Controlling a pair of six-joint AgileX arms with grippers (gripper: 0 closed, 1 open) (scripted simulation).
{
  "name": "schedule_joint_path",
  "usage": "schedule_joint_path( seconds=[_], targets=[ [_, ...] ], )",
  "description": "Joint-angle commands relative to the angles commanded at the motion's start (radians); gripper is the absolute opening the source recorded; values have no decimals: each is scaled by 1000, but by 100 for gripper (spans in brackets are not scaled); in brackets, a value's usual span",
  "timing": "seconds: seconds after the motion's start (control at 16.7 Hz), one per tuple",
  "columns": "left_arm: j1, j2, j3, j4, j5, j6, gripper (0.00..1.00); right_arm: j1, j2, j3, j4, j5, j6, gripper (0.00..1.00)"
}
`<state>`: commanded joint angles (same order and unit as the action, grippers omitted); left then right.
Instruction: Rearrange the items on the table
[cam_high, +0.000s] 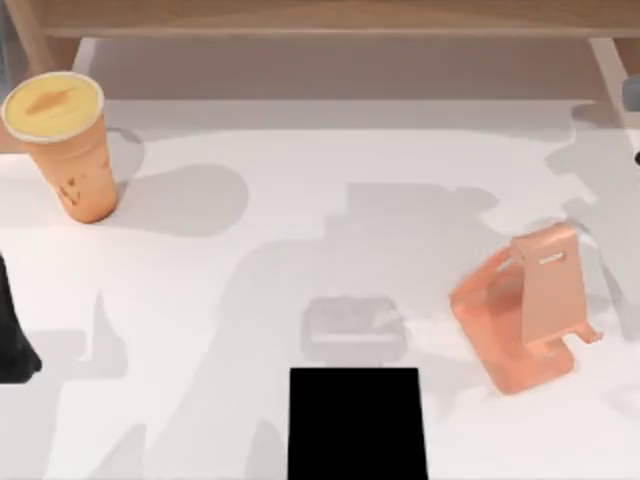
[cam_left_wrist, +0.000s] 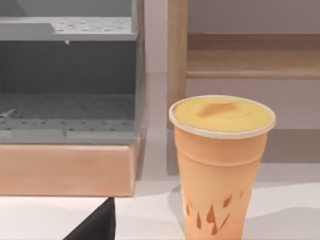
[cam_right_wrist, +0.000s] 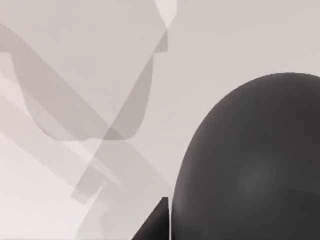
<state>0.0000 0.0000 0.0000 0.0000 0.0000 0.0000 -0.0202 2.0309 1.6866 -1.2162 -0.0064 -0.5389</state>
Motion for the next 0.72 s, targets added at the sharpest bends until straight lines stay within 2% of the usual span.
schedule_joint_path(
  seconds=[0.42, 0.54, 0.72],
  targets=[
    [0, 0, 0, 0, 0, 0, 100, 9, -13, 8, 8, -11, -28, 0],
    [0, 0, 0, 0, 0, 0, 100, 28, -37, 16, 35, -32, -101, 0],
    [0, 0, 0, 0, 0, 0, 100, 85, -80, 30, 92, -74, -288, 0]
  ],
)
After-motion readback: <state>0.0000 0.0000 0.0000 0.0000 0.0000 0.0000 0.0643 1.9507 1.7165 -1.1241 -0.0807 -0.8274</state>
